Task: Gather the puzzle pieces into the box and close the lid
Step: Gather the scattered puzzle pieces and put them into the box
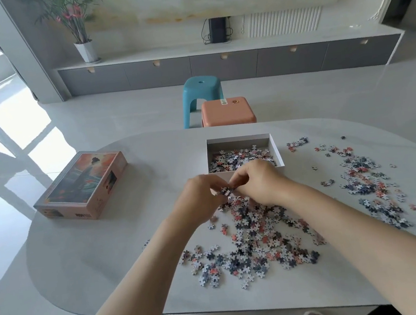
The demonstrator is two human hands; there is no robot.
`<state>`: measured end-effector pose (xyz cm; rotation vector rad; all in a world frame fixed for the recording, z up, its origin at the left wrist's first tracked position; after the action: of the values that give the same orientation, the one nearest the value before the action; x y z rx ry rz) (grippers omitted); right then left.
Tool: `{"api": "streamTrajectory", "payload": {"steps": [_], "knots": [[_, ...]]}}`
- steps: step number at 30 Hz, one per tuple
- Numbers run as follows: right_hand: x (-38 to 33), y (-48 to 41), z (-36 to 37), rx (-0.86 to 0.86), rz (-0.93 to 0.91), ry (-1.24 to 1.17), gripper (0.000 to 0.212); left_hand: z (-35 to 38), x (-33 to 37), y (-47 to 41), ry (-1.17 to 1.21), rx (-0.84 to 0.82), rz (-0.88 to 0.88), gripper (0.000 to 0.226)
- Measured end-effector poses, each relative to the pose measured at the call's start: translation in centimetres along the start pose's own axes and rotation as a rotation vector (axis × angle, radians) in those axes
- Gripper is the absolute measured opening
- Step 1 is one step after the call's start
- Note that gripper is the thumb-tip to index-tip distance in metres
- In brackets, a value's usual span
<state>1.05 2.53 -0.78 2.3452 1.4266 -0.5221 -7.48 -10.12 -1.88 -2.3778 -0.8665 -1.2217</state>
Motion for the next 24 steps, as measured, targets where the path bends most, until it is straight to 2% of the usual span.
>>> {"api": "streamTrajectory", "payload": {"steps": [4, 8, 10, 14, 20, 22, 24], "knots": [[0.2, -1.2, -3.4, 0.129, 0.004, -0.077, 0.012, -1.2, 2.2, -2.7, 0.099, 0.082, 0.036, 0.023], [1.0, -3.4, -6.2, 0.283, -0.025, 0.072, 0.014, -0.8, 4.6, -6.6, 0.063, 0.117, 0.094, 0.017], [1.8, -4.2, -6.5, 0.262, -0.024, 0.140, 0.018, -0.2, 4.8, -8.1, 0.027, 0.101, 0.098, 0.019], [2.9, -4.7, -6.1, 0.084, -0.055, 0.266, 0.027, 0.8, 4.2, -9.3, -0.048, 0.011, 0.144, 0.021], [3.2, -3.2, -6.4, 0.273, -0.126, 0.195, 0.017, 0.2, 4.3, -6.5, -0.041, 0.117, 0.358, 0.019], [2.8, -1.7, -6.3, 0.275, -0.169, 0.164, 0.015, 0.1, 4.3, -4.6, -0.072, 0.115, 0.431, 0.015], [2.3, 0.1, -5.6, 0.186, -0.212, 0.145, 0.017, 0.4, 4.0, -2.7, -0.129, 0.006, 0.431, 0.013]]}}
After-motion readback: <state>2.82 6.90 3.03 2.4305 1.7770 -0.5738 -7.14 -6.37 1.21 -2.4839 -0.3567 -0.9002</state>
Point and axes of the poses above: each hand's wrist, its own y-axis away from the middle knuckle, its own z-axis out of the palm, x = y × z, the point moved 4 cm from there along -y, towards the middle knuckle, and after that the axes turned 14 degrees about y, right-handed, at the moved point
